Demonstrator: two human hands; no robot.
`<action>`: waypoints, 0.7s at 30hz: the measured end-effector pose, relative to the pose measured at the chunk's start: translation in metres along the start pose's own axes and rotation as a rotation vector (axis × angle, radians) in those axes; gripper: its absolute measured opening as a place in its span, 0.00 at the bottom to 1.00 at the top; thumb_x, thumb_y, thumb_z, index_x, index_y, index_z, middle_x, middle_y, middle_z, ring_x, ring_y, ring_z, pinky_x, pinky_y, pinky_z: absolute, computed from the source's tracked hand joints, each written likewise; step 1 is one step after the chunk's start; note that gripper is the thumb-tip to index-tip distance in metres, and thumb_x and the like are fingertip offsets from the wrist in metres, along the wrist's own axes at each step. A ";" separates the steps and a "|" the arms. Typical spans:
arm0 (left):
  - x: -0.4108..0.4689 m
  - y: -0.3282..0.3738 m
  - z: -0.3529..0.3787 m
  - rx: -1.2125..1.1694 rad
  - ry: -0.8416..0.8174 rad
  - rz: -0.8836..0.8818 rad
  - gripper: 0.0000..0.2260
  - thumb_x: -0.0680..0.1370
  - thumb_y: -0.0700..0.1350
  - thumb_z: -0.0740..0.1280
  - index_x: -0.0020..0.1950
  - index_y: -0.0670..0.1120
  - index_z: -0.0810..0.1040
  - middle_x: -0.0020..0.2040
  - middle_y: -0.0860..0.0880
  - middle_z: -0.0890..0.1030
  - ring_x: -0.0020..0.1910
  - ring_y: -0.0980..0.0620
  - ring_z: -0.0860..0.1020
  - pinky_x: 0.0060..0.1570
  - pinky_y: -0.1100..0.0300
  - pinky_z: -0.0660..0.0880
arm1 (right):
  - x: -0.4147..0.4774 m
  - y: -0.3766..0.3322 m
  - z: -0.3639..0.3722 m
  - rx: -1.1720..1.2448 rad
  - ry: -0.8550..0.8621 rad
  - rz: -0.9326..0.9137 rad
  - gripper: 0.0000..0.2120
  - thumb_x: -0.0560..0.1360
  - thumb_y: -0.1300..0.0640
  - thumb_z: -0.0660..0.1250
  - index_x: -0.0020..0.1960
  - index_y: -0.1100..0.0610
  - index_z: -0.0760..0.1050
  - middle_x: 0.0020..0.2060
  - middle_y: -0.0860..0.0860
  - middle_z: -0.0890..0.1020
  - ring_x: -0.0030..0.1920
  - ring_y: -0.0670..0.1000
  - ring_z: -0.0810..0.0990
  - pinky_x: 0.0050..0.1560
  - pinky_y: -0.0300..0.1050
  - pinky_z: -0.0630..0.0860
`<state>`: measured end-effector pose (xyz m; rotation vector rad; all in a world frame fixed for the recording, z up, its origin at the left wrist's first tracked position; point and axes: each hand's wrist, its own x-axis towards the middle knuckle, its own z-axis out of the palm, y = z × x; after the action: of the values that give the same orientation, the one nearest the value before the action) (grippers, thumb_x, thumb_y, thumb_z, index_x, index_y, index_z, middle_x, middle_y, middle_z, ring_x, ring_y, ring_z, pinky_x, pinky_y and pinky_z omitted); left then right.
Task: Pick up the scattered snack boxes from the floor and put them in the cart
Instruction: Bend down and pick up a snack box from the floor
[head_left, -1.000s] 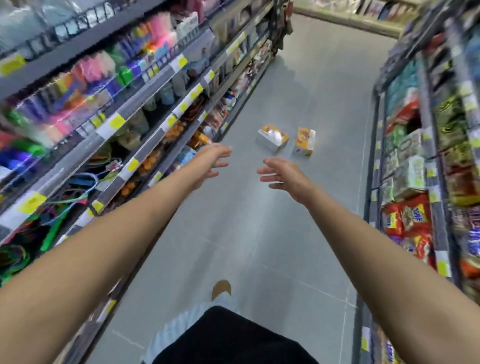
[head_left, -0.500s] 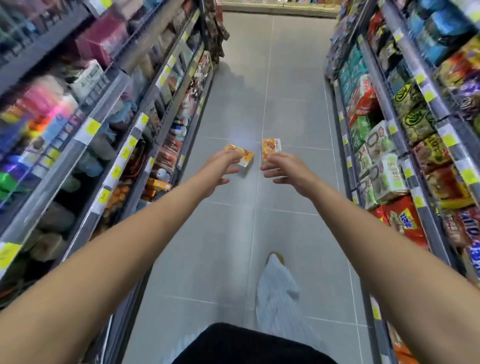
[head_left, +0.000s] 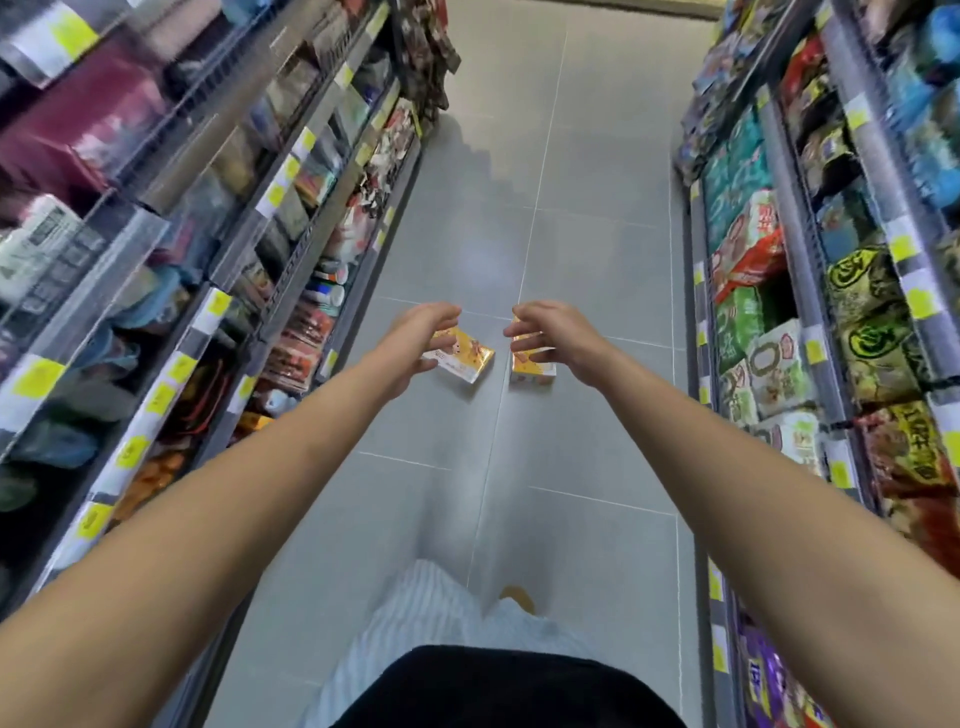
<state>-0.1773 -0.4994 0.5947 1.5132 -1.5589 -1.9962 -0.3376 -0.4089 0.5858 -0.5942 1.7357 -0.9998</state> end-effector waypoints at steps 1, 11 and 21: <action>0.012 0.005 -0.001 0.004 0.002 -0.005 0.09 0.79 0.50 0.60 0.58 0.51 0.72 0.59 0.53 0.77 0.53 0.54 0.76 0.51 0.56 0.67 | 0.013 -0.003 -0.002 -0.003 -0.008 0.003 0.05 0.79 0.56 0.60 0.45 0.51 0.73 0.43 0.51 0.81 0.36 0.49 0.79 0.38 0.42 0.69; 0.196 0.078 -0.027 0.054 -0.024 -0.094 0.16 0.80 0.49 0.61 0.66 0.47 0.72 0.67 0.50 0.75 0.64 0.49 0.74 0.56 0.55 0.66 | 0.193 -0.055 -0.022 0.033 0.032 0.102 0.05 0.79 0.55 0.61 0.45 0.51 0.73 0.45 0.53 0.82 0.39 0.51 0.78 0.37 0.42 0.69; 0.327 0.113 -0.040 0.037 -0.018 -0.246 0.17 0.80 0.47 0.62 0.67 0.45 0.72 0.66 0.48 0.75 0.61 0.49 0.75 0.52 0.56 0.68 | 0.332 -0.086 -0.028 0.042 0.049 0.220 0.04 0.78 0.54 0.61 0.45 0.50 0.74 0.47 0.53 0.83 0.41 0.51 0.79 0.37 0.41 0.69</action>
<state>-0.3422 -0.7898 0.4966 1.7826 -1.4865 -2.1232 -0.4933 -0.7005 0.4907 -0.3456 1.7757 -0.8992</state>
